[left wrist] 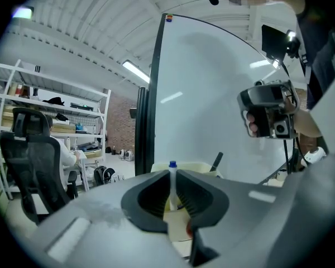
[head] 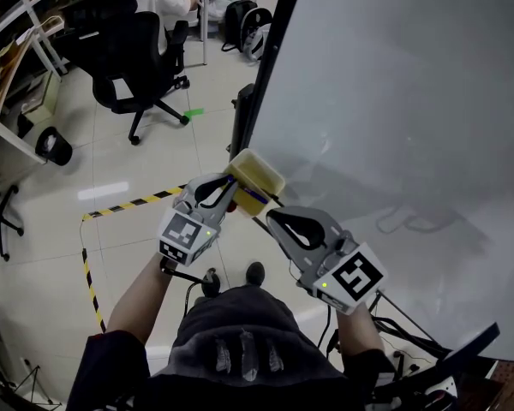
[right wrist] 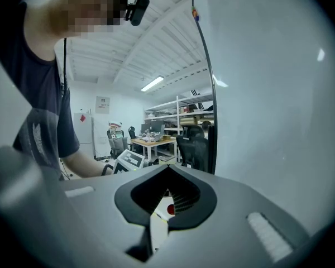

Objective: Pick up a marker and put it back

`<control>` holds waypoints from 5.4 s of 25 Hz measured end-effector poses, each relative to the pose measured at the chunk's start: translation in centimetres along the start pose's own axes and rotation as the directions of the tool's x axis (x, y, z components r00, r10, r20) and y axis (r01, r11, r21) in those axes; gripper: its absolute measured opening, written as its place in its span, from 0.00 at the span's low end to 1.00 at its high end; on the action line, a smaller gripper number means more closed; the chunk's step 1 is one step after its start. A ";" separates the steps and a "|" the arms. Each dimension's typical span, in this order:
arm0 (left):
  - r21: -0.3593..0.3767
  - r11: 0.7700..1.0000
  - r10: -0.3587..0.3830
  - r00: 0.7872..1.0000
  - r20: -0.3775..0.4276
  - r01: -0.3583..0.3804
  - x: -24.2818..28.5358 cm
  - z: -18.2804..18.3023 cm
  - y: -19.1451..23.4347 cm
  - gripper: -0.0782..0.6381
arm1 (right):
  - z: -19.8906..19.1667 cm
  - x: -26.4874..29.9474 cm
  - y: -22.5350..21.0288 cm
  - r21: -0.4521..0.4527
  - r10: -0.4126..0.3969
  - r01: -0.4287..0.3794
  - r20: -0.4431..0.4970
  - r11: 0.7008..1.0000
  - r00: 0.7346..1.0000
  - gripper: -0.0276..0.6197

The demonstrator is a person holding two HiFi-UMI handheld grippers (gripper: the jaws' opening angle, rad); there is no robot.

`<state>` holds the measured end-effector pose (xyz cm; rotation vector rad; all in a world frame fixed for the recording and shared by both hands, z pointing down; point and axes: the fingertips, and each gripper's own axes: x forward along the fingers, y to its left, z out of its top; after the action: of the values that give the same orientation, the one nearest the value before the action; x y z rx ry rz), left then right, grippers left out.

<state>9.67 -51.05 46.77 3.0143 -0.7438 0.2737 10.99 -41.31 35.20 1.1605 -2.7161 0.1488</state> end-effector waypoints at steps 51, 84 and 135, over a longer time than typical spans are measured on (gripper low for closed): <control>0.067 0.970 -0.240 0.964 0.117 0.233 -13.3 14.9 -12.3 0.12 | 4.8 -4.4 7.7 -0.160 -0.141 0.148 0.056 0.976 0.988 0.05; 0.053 0.995 -0.080 0.997 0.017 0.079 -23.1 10.9 -41.1 0.12 | -2.3 -28.0 23.0 -0.153 0.066 -0.052 0.088 0.987 0.994 0.05; -0.009 0.988 -0.152 0.986 0.066 0.153 -33.0 8.8 -56.9 0.12 | -5.7 -41.0 36.0 -0.053 -0.039 0.047 0.139 0.997 0.990 0.05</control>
<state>8.74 13.93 33.28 3.0583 -0.5120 0.1663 13.45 13.43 31.57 1.2563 -2.7905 -0.0149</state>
